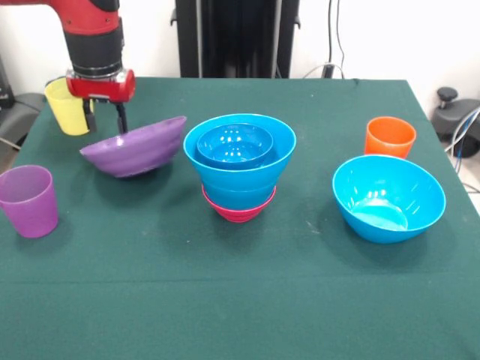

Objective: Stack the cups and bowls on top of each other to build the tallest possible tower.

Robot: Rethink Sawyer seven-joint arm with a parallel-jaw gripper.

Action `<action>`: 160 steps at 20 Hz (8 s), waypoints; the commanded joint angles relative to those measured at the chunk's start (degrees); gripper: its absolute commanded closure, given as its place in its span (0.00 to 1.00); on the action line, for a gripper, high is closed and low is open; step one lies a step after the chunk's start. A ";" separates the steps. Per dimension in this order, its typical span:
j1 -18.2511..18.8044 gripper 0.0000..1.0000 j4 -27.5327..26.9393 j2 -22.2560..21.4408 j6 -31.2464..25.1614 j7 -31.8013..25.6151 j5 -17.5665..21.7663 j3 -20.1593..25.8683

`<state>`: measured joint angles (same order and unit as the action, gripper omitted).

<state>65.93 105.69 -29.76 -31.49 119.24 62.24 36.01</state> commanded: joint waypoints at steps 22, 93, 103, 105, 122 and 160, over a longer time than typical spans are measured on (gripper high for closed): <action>-6.29 0.00 5.27 -8.67 0.60 -6.79 -4.19 2.16; -9.34 0.00 -2.49 -1.14 2.80 -6.05 -3.05 -0.82; -7.27 0.00 -3.71 -2.70 -0.53 -11.60 -5.96 2.05; -6.97 0.00 -3.98 -3.08 -0.55 -12.20 -6.00 2.42; -8.38 0.00 -4.62 -2.09 1.55 -8.65 -5.10 1.86; -6.90 0.00 -3.43 -2.97 1.11 -10.75 -5.67 2.06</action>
<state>60.00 103.56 -31.57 -30.83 119.24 54.95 36.73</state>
